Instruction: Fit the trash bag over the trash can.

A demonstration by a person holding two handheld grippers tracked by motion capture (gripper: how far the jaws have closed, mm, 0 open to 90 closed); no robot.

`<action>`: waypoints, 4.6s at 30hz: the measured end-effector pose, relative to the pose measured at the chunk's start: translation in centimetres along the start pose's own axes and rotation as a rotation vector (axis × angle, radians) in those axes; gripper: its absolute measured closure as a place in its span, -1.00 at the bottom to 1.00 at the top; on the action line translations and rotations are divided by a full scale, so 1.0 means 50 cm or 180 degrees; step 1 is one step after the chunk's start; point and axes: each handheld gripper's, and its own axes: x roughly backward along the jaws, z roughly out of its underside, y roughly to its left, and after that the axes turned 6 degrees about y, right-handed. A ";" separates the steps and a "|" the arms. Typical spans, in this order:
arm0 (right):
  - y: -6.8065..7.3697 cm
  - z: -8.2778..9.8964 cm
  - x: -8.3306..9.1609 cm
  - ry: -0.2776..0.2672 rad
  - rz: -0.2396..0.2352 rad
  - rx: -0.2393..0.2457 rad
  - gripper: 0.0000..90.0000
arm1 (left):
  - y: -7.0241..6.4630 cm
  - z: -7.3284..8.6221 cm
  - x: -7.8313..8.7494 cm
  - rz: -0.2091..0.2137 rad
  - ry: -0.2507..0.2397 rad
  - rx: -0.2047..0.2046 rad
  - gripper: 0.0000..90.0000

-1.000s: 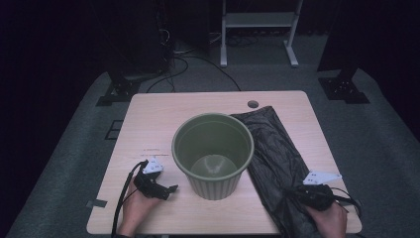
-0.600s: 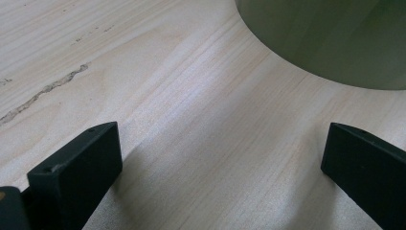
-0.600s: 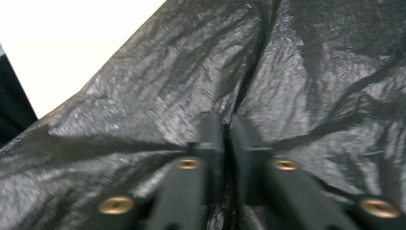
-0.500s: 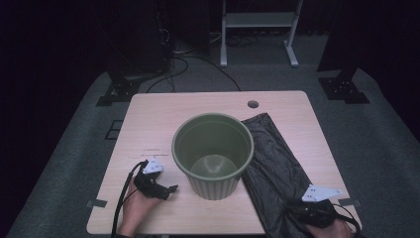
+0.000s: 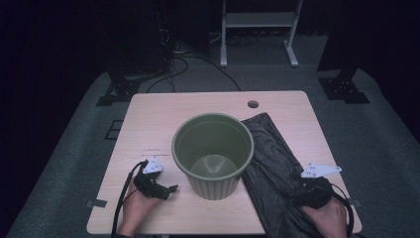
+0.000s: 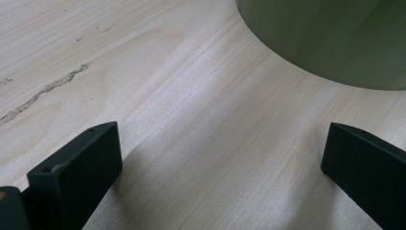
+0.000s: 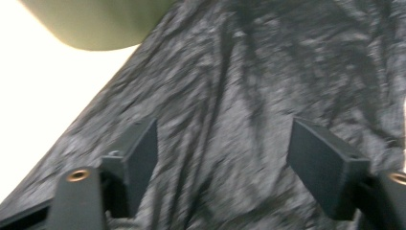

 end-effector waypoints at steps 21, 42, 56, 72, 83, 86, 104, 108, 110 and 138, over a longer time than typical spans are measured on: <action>-0.146 -0.016 -0.081 0.0242 0.0192 -0.0418 -0.79 | 0.001 0.000 -0.001 -0.0012 -0.0001 0.0015 -1.00; -0.094 -0.049 -0.113 0.0323 -0.0086 -0.0263 -0.80 | 0.001 0.000 -0.001 -0.0013 -0.0002 0.0016 -1.00; -0.054 -0.084 -0.149 0.0281 -0.0330 -0.0164 -0.80 | 0.001 0.000 -0.001 -0.0013 -0.0001 0.0016 -1.00; -0.006 -0.130 -0.194 0.0284 -0.0501 -0.0019 -0.80 | 0.001 0.000 -0.001 -0.0014 -0.0001 0.0016 -1.00; 0.023 -0.152 -0.216 0.0300 -0.0402 0.0088 -0.76 | 0.001 0.000 -0.001 -0.0013 -0.0002 0.0016 -1.00; 0.035 -0.155 -0.219 0.0316 -0.0286 0.0152 -0.71 | 0.001 0.000 -0.001 -0.0014 -0.0001 0.0015 -1.00; 0.032 -0.142 -0.200 0.0237 -0.0316 0.0267 0.81 | 0.001 -0.001 -0.001 -0.0014 -0.0001 0.0017 -1.00; 0.025 -0.136 -0.197 0.0230 -0.0472 0.0257 0.92 | 0.001 -0.001 -0.001 -0.0013 -0.0001 0.0018 -1.00; 0.023 -0.133 -0.195 0.0215 -0.0537 0.0261 0.94 | 0.001 -0.001 -0.001 -0.0013 -0.0001 0.0018 -1.00; 0.031 -0.187 -0.062 -0.0328 -0.1244 0.0548 0.94 | 0.001 -0.001 -0.001 -0.0014 -0.0001 0.0018 -1.00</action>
